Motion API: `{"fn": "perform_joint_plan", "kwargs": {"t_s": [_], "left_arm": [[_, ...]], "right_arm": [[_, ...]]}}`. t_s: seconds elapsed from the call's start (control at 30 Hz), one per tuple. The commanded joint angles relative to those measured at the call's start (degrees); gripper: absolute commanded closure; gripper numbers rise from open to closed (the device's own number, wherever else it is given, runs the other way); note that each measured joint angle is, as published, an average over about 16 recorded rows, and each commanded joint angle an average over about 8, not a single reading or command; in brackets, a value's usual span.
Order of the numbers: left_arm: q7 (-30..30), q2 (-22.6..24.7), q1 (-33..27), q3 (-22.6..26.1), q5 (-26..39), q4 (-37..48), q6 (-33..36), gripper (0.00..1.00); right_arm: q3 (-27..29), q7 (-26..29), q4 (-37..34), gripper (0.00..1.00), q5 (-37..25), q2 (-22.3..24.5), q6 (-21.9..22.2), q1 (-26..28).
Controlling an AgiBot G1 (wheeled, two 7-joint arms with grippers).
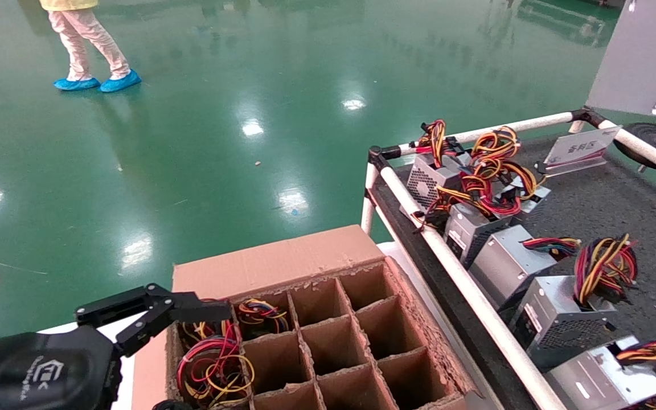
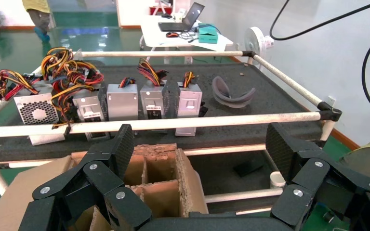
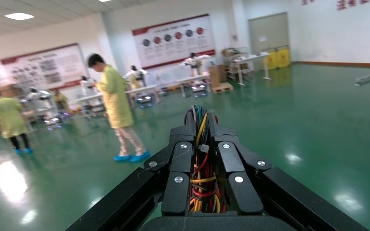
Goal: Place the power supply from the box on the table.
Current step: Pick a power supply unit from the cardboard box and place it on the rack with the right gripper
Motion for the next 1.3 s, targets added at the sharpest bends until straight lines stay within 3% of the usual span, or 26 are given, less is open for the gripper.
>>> {"fn": "perform_joint_plan", "kwargs": {"t_s": [0.03, 0.33, 0.7, 1.3], "left_arm": [[0.0, 0.0, 0.0, 0.0, 0.0, 0.0, 0.0, 0.00], [0.0, 0.0, 0.0, 0.0, 0.0, 0.0, 0.0, 0.00], [0.0, 0.0, 0.0, 0.0, 0.0, 0.0, 0.0, 0.00], [0.0, 0.0, 0.0, 0.1, 0.0, 0.0, 0.0, 0.00]], "right_arm": [[0.0, -1.3, -1.5, 1.00, -0.3, 0.6, -0.1, 0.2], [-0.2, -8.3, -10.4, 1.00, -1.3, -0.1, 1.9, -1.1], [-0.4, -15.6, -18.8, 1.00, -2.0, -4.4, 9.6, -3.0], [-0.8, -18.8, -23.6, 1.00, -2.6, -12.4, 19.9, -7.2]]}}
